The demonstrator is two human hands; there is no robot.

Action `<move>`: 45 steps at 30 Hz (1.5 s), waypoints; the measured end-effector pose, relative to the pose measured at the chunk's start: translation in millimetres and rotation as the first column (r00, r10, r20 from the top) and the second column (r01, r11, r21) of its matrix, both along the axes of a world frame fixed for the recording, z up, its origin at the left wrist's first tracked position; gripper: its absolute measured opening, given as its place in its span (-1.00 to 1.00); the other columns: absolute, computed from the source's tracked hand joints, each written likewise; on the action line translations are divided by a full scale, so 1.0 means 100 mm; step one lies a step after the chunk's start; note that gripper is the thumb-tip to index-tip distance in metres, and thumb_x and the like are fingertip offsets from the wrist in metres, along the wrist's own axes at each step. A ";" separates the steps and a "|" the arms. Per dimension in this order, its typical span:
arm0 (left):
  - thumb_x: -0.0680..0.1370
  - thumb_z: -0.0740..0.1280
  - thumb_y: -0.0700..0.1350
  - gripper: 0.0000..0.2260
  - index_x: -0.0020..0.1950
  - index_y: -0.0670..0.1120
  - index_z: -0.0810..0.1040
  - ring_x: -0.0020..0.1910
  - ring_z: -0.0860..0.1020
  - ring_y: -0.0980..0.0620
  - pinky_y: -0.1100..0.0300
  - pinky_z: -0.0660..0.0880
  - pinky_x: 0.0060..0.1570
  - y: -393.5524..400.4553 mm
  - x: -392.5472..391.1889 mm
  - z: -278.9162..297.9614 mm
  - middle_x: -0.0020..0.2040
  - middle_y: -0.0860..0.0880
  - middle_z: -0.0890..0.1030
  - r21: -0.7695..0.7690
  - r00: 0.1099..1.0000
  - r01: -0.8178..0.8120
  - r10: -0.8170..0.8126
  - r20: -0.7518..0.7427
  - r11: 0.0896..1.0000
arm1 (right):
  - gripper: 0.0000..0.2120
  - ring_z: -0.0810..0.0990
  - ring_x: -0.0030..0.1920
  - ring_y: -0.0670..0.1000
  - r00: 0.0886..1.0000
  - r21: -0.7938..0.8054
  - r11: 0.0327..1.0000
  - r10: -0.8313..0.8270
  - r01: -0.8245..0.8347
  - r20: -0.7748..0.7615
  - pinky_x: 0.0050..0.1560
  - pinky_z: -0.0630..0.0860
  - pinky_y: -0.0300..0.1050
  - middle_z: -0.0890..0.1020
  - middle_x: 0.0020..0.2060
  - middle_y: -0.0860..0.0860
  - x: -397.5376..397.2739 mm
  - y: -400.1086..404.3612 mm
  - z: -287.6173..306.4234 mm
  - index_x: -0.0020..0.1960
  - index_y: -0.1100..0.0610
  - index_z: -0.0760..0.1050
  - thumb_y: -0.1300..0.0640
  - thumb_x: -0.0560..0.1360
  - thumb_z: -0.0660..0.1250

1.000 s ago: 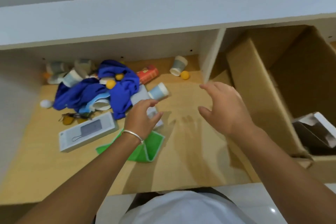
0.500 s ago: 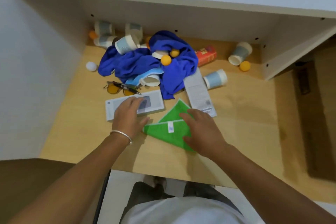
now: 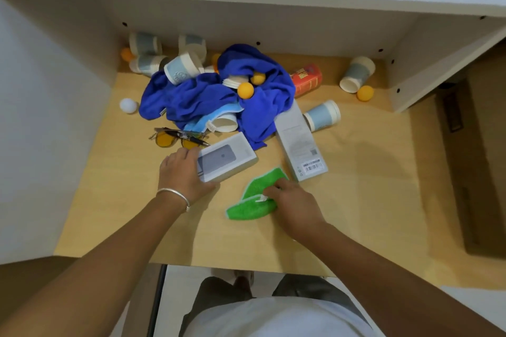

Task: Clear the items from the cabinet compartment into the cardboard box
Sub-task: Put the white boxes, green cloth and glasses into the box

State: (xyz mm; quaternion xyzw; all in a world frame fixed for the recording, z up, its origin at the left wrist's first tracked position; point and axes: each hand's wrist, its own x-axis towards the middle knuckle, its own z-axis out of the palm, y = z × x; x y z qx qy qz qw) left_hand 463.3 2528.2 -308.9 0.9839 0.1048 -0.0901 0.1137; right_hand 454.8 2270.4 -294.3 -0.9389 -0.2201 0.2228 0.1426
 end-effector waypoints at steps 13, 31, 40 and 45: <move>0.26 0.50 0.22 -0.32 0.26 -0.06 0.41 -0.02 0.44 -0.15 0.00 0.42 -0.09 -1.62 0.73 1.21 0.03 -0.09 0.47 -0.036 0.922 0.224 -0.200 0.332 0.974 | -0.55 0.50 0.08 0.12 0.828 0.371 0.873 -0.446 0.317 0.340 -0.09 0.51 0.02 0.53 0.09 -0.03 0.46 -1.59 1.24 0.17 -0.02 0.53 0.25 0.31 0.34; 0.34 0.42 0.29 -0.24 0.40 -0.07 0.32 0.11 0.44 -0.11 0.00 0.41 0.13 -4.60 1.40 2.10 0.19 -0.10 0.48 0.084 0.677 0.601 -0.561 0.477 0.795 | -0.44 0.46 0.16 0.09 0.424 0.437 0.616 -0.779 0.655 0.461 0.17 0.43 -0.01 0.51 0.20 0.02 0.18 -4.21 2.05 0.36 0.03 0.42 0.20 0.38 0.43; 0.45 0.37 0.23 -0.31 0.50 0.10 0.19 0.45 0.27 -0.05 -0.21 0.03 0.48 -5.42 1.54 2.00 0.43 0.02 0.37 0.118 0.636 0.669 -0.647 0.421 0.734 | -0.34 0.42 0.23 0.02 0.407 0.368 0.522 -0.845 0.770 0.348 0.24 0.48 0.11 0.43 0.26 -0.01 0.06 -4.56 1.91 0.46 -0.03 0.27 0.09 0.44 0.46; 0.48 0.36 0.15 -0.38 0.48 0.07 0.24 0.43 0.29 0.00 -0.16 0.07 0.48 -5.15 1.41 1.80 0.40 0.04 0.40 0.021 0.670 0.660 -0.600 0.437 0.751 | -0.38 0.41 0.29 0.03 0.465 0.377 0.564 -0.823 0.734 0.326 0.30 0.41 0.01 0.43 0.30 -0.01 0.14 -4.41 1.83 0.45 -0.01 0.31 0.09 0.45 0.46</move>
